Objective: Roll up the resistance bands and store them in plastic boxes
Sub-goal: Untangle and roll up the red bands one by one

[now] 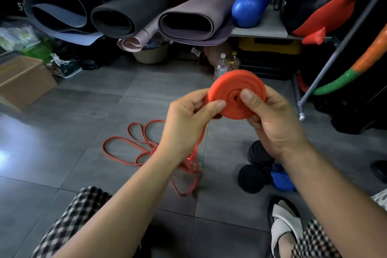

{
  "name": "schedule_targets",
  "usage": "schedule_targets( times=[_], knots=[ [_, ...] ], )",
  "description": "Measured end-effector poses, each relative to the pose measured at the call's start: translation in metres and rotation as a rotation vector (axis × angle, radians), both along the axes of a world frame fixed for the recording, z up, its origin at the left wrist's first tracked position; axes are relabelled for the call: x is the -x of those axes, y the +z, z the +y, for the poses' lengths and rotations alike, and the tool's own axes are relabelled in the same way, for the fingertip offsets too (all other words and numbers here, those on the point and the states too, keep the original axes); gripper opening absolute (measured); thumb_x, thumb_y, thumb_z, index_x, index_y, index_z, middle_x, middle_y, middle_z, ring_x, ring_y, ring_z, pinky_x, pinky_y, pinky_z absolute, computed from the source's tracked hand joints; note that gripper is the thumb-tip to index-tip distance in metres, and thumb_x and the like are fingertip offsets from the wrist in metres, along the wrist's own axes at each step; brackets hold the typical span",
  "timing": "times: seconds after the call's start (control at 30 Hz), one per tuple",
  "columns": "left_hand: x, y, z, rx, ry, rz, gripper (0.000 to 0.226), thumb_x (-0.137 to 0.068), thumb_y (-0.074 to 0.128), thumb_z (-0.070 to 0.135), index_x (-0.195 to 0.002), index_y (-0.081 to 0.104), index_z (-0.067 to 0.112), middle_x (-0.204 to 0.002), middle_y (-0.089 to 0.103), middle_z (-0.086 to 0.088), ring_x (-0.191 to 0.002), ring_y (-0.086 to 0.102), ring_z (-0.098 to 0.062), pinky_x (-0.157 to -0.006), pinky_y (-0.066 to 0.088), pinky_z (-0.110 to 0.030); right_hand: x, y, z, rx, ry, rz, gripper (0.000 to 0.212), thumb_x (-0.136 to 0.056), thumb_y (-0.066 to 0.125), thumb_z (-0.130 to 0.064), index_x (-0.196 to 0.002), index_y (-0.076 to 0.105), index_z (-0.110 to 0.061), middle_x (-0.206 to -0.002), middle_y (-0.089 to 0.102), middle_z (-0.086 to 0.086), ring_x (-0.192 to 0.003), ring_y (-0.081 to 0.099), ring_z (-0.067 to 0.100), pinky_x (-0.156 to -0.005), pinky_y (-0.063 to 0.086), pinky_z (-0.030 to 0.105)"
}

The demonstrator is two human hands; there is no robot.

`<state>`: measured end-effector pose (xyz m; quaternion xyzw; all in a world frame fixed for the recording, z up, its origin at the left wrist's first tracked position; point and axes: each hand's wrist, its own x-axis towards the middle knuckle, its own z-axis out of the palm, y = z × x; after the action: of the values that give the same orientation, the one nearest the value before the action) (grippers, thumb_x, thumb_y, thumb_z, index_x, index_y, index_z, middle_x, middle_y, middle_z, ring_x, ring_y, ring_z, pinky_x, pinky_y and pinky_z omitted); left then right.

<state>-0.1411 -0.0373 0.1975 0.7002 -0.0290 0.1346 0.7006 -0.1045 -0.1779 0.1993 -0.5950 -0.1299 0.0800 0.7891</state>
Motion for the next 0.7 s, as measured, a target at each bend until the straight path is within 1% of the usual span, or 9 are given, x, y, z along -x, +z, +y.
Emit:
schedule_targets(
  times=[0.1,0.2,0.23,0.33,0.4,0.47,0.5,0.57,0.7],
  knots=[
    [-0.002,0.009,0.013,-0.157,0.016,-0.009,0.018,-0.083,0.063,0.003,-0.087,0.066,0.02,-0.067,0.069,0.007,-0.063,0.061,-0.004,-0.064,0.051,-0.016,-0.005,-0.002,-0.002,0.133,0.023,-0.036,0.021,-0.061,0.07,-0.038,-0.08,0.07,-0.03,-0.063,0.055,-0.011,-0.05,0.034,0.003,-0.044,0.023,0.015],
    [-0.006,-0.001,0.024,-0.659,0.033,0.023,0.01,-0.082,0.067,0.012,-0.092,0.072,0.013,-0.069,0.064,-0.001,-0.06,0.053,0.0,-0.06,0.041,-0.011,-0.014,-0.009,-0.013,0.681,0.035,-0.282,0.047,-0.065,0.072,-0.038,-0.11,0.059,-0.033,-0.086,0.054,-0.013,-0.054,0.043,-0.002,-0.056,0.034,0.012],
    [-0.006,-0.007,0.024,-0.779,0.004,0.039,0.012,-0.082,0.067,0.014,-0.093,0.072,0.013,-0.071,0.065,0.0,-0.061,0.052,0.001,-0.059,0.038,-0.01,-0.016,-0.012,-0.015,0.819,0.075,-0.352,0.05,-0.064,0.072,-0.04,-0.112,0.06,-0.031,-0.091,0.056,-0.015,-0.059,0.048,-0.005,-0.06,0.037,0.013],
    [-0.005,-0.017,0.017,-0.842,-0.108,0.103,0.014,-0.082,0.067,0.014,-0.096,0.071,0.014,-0.083,0.071,-0.002,-0.07,0.057,-0.006,-0.068,0.043,-0.015,-0.012,-0.017,-0.014,0.985,0.187,-0.396,0.023,-0.07,0.075,-0.034,-0.086,0.07,-0.02,-0.076,0.067,-0.005,-0.072,0.061,0.007,-0.074,0.05,0.037],
    [-0.004,-0.018,0.015,-0.598,-0.089,0.156,0.016,-0.081,0.068,0.007,-0.096,0.069,0.011,-0.089,0.071,-0.005,-0.078,0.064,-0.01,-0.079,0.051,-0.022,-0.011,-0.018,-0.013,0.952,0.131,-0.408,0.018,-0.071,0.074,-0.034,-0.077,0.069,-0.018,-0.07,0.068,0.001,-0.073,0.062,0.019,-0.073,0.049,0.04],
    [-0.003,-0.018,0.017,-0.275,-0.075,0.234,0.026,-0.078,0.069,0.001,-0.102,0.066,0.009,-0.094,0.07,-0.007,-0.084,0.066,-0.011,-0.084,0.053,-0.02,-0.008,-0.016,-0.012,0.788,0.085,-0.342,0.019,-0.067,0.072,-0.035,-0.08,0.071,-0.021,-0.072,0.07,0.001,-0.071,0.065,0.014,-0.07,0.051,0.035],
    [-0.003,-0.019,0.017,-0.173,-0.078,0.257,0.027,-0.077,0.068,-0.002,-0.102,0.065,0.008,-0.092,0.07,-0.005,-0.083,0.066,-0.009,-0.082,0.053,-0.017,-0.008,-0.015,-0.012,0.688,0.064,-0.28,0.019,-0.068,0.071,-0.032,-0.083,0.071,-0.02,-0.069,0.069,-0.004,-0.066,0.063,0.006,-0.064,0.051,0.025],
    [-0.001,-0.021,0.015,-0.098,-0.089,0.257,0.02,-0.078,0.065,-0.003,-0.095,0.066,0.007,-0.077,0.071,0.005,-0.073,0.065,-0.001,-0.072,0.05,-0.011,-0.006,-0.011,-0.011,0.507,0.009,-0.18,0.007,-0.073,0.069,-0.021,-0.08,0.068,-0.021,-0.057,0.064,-0.014,-0.051,0.055,-0.004,-0.05,0.04,0.009],
    [-0.001,-0.012,0.009,-0.022,-0.079,0.163,0.02,-0.081,0.062,0.0,-0.09,0.067,0.017,-0.069,0.071,0.01,-0.071,0.064,-0.002,-0.072,0.051,-0.013,-0.002,-0.012,-0.009,0.132,-0.045,0.071,0.012,-0.067,0.064,-0.031,-0.074,0.066,-0.021,-0.05,0.057,-0.012,-0.038,0.035,0.0,-0.036,0.027,0.01]
  ],
)
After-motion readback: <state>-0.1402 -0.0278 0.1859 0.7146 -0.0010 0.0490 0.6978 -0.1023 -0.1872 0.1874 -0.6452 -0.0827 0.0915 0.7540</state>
